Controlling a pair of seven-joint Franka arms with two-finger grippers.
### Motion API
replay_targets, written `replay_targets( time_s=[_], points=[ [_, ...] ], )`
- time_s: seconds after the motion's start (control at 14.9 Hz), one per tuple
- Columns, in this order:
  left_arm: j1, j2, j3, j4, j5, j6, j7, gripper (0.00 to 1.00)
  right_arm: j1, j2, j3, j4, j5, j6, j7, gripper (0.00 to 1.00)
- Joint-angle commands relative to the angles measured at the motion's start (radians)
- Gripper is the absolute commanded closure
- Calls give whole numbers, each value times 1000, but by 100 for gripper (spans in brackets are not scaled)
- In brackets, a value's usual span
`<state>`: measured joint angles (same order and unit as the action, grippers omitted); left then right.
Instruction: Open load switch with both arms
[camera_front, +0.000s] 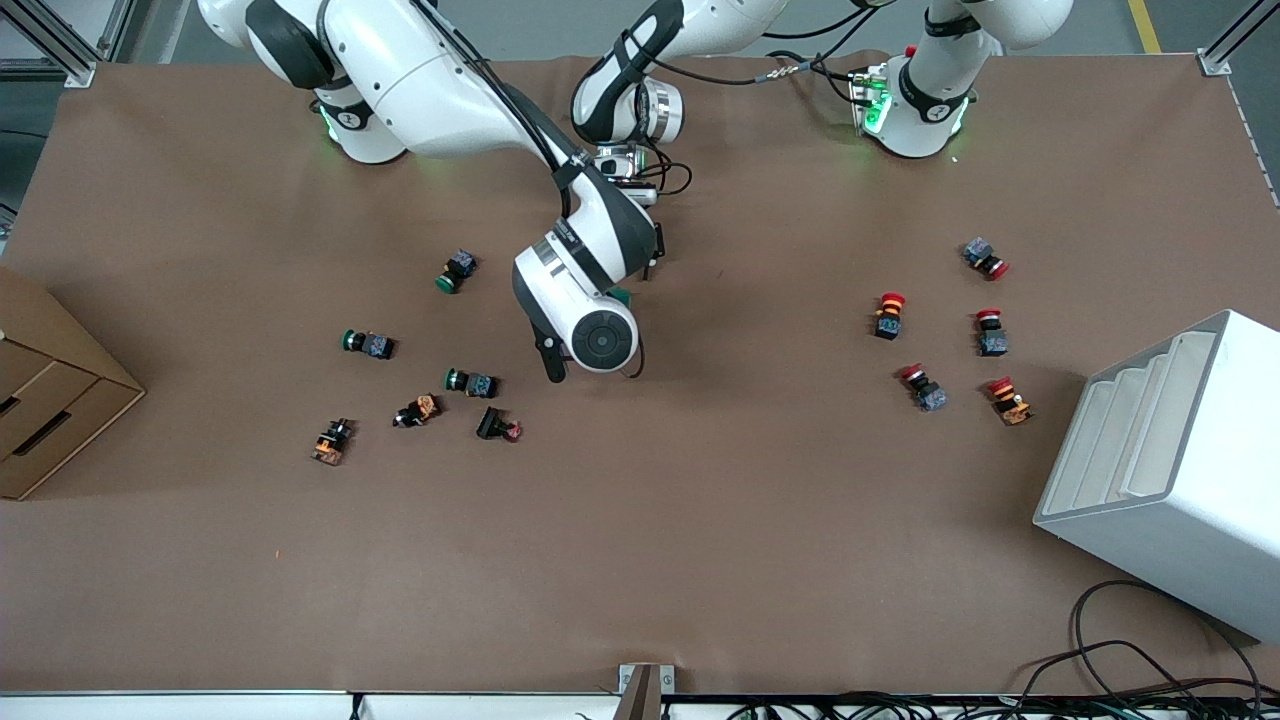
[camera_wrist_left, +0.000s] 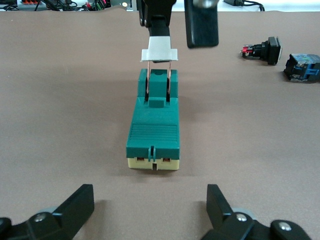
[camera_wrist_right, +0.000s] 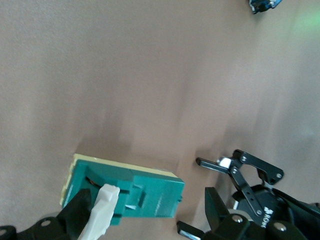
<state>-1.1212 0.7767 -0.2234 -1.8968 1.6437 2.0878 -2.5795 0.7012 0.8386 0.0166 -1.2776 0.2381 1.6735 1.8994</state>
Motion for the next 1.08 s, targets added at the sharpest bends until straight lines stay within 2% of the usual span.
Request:
replay_targets(
  time_s=[0.0, 0.67, 1.01],
  points=[
    [-2, 47, 4, 4, -1, 3, -30, 0, 1, -22, 16, -8, 21, -21, 21, 0],
    [-5, 59, 4, 7, 1, -31, -28, 1, 12, -22, 20, -8, 23, -113, 23, 0],
    [-5, 59, 3, 4, 1, -31, -28, 1, 9, -36, 51, -8, 21, -149, 26, 0]
  ],
)
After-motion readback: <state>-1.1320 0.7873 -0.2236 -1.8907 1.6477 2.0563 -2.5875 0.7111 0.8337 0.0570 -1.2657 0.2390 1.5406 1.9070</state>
